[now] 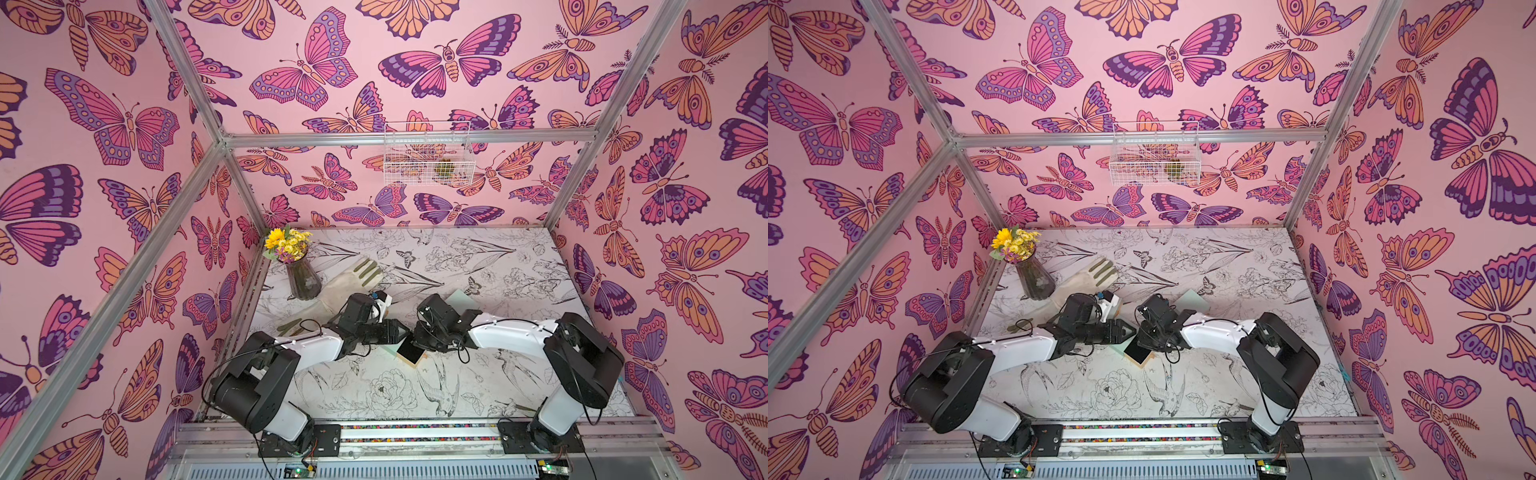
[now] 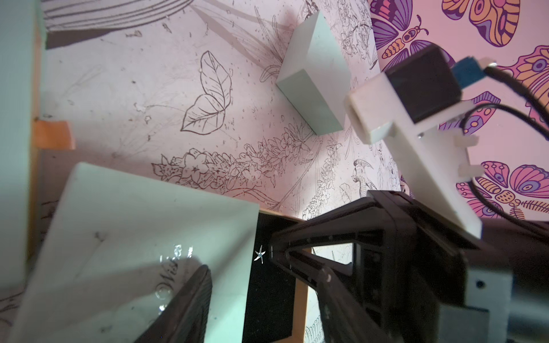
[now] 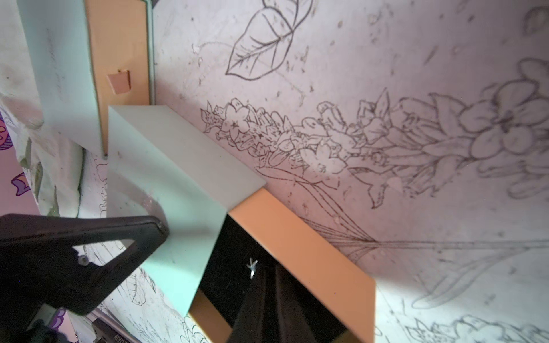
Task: Place the earrings into the drawer-style jewelry box
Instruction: Insert the earring into the inner lining.
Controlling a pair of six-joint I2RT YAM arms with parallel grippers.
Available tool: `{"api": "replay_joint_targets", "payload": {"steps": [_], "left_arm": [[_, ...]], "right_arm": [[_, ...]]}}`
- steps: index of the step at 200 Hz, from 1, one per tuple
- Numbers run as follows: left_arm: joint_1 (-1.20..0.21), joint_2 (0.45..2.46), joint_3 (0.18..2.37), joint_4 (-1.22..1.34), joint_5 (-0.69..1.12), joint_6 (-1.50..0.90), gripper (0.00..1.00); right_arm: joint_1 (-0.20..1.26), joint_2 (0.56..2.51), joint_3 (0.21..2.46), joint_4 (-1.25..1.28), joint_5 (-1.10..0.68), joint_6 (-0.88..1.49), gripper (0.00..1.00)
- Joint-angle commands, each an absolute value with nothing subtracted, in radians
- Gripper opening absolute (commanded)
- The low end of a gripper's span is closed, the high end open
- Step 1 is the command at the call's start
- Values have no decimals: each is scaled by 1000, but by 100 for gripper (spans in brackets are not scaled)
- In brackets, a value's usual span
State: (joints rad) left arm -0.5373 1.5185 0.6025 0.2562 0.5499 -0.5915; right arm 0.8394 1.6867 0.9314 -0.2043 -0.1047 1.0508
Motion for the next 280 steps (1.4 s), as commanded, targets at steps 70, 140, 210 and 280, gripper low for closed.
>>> {"api": "replay_joint_targets", "payload": {"steps": [70,140,210,280], "left_arm": [[-538,1512,583,178,509,-579,60],[-538,1500,584,177,513,-578,60],[-538,1503,588,173,518,-579,60],[-538,1508,603,160,516,-568,60]], "right_arm": [[842,1621,929,-222,-71,1017,14],[853,1694,998,-242,-120,985,4],[854,1741,1005,-251,-136,982,3],[856,1718,1011,-320,-75,969,0]]}}
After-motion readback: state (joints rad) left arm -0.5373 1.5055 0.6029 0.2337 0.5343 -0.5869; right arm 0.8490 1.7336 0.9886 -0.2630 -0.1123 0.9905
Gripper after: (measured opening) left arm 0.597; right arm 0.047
